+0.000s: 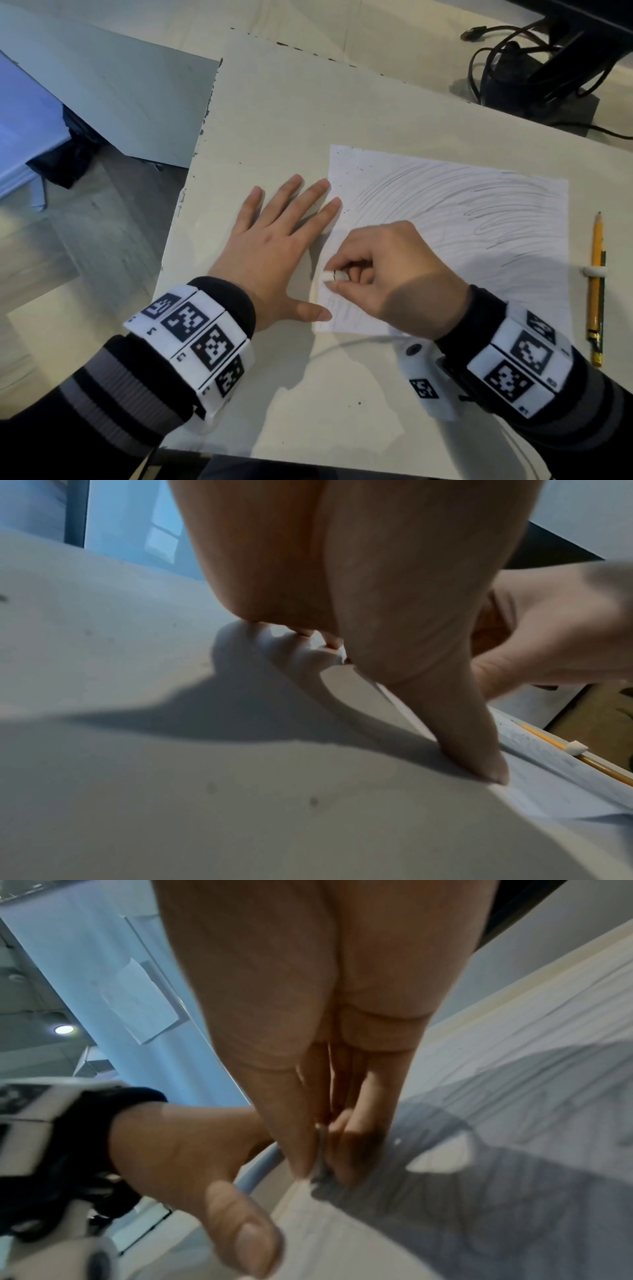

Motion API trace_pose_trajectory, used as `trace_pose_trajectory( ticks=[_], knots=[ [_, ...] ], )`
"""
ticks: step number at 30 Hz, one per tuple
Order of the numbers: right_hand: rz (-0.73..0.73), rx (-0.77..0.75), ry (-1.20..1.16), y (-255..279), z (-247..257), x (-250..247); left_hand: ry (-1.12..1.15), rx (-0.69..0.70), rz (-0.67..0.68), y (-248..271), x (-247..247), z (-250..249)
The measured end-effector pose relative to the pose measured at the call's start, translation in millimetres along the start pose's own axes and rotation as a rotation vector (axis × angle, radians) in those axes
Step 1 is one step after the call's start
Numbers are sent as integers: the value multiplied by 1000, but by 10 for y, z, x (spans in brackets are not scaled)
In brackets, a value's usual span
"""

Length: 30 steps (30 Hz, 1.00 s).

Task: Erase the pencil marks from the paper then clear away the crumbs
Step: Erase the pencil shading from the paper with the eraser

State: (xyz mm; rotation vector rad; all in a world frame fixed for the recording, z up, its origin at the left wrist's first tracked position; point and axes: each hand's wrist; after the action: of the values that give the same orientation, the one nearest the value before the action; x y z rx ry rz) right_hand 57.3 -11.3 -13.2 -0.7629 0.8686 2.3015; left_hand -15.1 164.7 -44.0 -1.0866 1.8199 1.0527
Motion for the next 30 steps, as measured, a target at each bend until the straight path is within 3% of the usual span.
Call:
trace_pose_trajectory(
  ticks=[2, 6, 10, 14, 18, 22, 26, 30],
  knots=[
    [37, 5, 14, 26, -12, 1, 4, 6, -7, -2, 2, -4],
    [-88, -44, -34, -10, -27, 18, 8, -3, 2, 2, 1, -1],
    [47, 7, 6, 6, -13, -26, 0, 8, -9, -6, 12, 6],
    [-120, -28, -48, -41, -11, -6, 2, 1, -6, -1, 20, 6],
    [86, 21, 3, 10, -1, -4, 0, 9, -14, -5, 20, 8],
    [-97, -32, -58, -12, -11, 10, 2, 0, -8, 1, 16, 3],
    [67, 13, -38, 13, 24, 8, -2, 10, -11, -5, 13, 9],
    [-115, -22, -65, -61, 4, -16, 1, 2, -5, 1, 12, -2]
  ],
)
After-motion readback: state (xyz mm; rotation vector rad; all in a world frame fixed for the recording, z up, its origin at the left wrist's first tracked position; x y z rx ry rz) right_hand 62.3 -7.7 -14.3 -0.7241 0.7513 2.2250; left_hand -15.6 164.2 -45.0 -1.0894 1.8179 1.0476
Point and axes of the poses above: each hand's wrist, its own y-axis away from the middle knuckle, its own x-axis out of the palm, z = x × y, and after that the axes turned 7 degrees about x, right-handed
